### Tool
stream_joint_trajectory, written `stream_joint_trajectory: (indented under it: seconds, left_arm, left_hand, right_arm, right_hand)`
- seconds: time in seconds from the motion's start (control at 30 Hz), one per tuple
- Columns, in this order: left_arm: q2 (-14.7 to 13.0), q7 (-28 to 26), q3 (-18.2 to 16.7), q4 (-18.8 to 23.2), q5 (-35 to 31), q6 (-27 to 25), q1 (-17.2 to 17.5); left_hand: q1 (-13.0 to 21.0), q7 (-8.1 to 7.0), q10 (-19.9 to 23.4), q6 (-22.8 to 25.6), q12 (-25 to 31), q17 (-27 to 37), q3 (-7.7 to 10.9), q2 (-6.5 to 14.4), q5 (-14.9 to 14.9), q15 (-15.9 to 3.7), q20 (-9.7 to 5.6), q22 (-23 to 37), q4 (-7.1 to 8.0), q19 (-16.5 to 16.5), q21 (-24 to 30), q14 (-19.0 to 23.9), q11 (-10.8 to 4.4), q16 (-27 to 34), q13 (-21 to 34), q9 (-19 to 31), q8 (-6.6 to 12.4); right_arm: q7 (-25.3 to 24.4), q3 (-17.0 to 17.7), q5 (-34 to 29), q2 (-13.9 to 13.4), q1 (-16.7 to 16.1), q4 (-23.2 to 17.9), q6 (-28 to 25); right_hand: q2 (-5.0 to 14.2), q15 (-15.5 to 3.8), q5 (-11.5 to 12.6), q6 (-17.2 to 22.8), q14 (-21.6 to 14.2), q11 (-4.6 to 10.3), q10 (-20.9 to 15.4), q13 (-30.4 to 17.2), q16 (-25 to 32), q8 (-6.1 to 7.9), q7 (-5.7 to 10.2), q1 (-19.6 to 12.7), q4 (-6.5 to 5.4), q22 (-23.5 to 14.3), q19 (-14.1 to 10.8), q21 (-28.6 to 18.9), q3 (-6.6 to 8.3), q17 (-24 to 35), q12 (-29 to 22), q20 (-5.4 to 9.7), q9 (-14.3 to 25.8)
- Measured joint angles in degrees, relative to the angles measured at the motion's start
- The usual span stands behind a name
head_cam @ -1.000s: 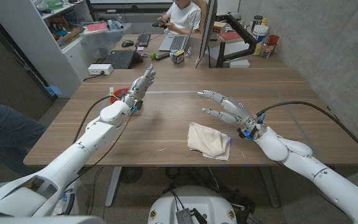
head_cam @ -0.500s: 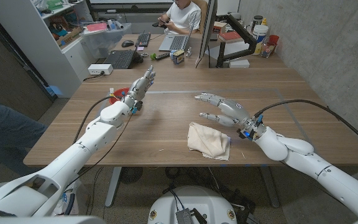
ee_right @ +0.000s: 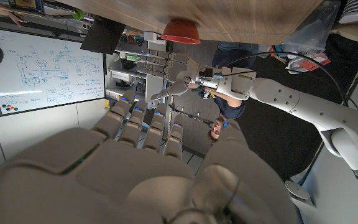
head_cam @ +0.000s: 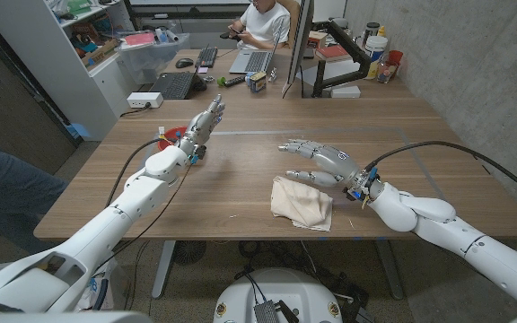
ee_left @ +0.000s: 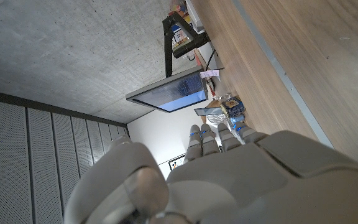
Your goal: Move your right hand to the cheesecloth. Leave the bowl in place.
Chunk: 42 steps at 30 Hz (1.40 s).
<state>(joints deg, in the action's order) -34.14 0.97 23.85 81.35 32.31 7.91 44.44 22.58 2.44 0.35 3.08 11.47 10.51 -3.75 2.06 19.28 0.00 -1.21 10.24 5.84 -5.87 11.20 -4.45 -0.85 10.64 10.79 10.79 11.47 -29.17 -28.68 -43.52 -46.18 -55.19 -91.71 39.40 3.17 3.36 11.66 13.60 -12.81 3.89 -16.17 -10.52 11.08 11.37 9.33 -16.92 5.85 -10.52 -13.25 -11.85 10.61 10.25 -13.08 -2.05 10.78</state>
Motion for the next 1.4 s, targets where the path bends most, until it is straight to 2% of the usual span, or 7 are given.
stream_joint_trajectory:
  seconds: [0.6,0.83,0.9,1.4]
  left_arm:
    - [-0.03,-0.19,0.0,0.7,-0.05,0.04,0.58]
    - [-0.13,-0.25,0.0,1.0,-0.05,0.06,0.98]
    - [-0.14,-0.36,0.0,1.06,-0.06,0.1,1.12]
    - [-0.17,-0.69,0.0,1.28,-0.15,0.12,1.35]
  left_hand:
    - [0.22,0.0,0.0,0.0,0.0,0.0,-0.38,0.22,0.0,0.0,0.0,0.0,0.08,0.0,0.0,0.0,0.01,0.0,0.0,0.0,0.0]
    - [0.22,0.01,0.01,0.01,0.0,0.0,-0.38,0.22,0.0,0.0,0.0,0.0,0.08,0.0,0.0,0.0,0.01,0.0,0.0,0.0,0.0]
    - [0.22,0.01,0.01,0.01,0.0,0.0,-0.38,0.22,0.0,0.0,0.0,0.0,0.08,0.0,0.0,0.0,0.01,0.0,0.0,0.0,0.0]
    - [0.45,0.21,0.01,0.2,0.0,0.0,-0.61,0.45,0.01,0.0,0.0,0.0,-0.15,0.0,0.0,0.0,0.01,0.0,0.0,0.0,0.0]
  right_arm:
    - [1.43,-3.43,-3.16,-3.36,0.28,-3.27,-4.89]
    - [2.3,-3.87,-4.27,-3.85,0.27,-3.78,-6.37]
    - [2.71,-4.78,-4.72,-4.77,0.26,-4.91,-6.96]
    - [4.45,-6.79,-6.81,-5.72,1.37,-5.55,-9.06]
  right_hand:
    - [-0.39,0.0,0.0,-0.31,0.01,0.49,0.96,0.0,0.0,-0.23,0.3,-0.4,0.24,0.0,0.31,0.0,-0.24,0.0,0.44,0.31,0.0]
    - [-0.39,0.0,0.23,-0.3,0.01,0.49,0.96,-0.23,-0.28,-0.23,0.3,-0.4,0.24,0.0,0.76,0.23,-0.24,0.0,0.44,0.32,0.0]
    - [-0.39,0.0,0.23,-0.3,0.01,0.49,0.96,-0.29,-0.28,-0.23,0.3,-0.4,0.24,0.0,0.85,0.23,-0.24,0.0,0.44,0.42,0.0]
    - [-0.38,0.0,0.23,0.23,0.01,0.49,0.95,-0.28,-0.28,-0.23,0.39,-0.4,0.39,0.0,1.87,0.67,-0.08,0.0,0.44,0.62,0.0]
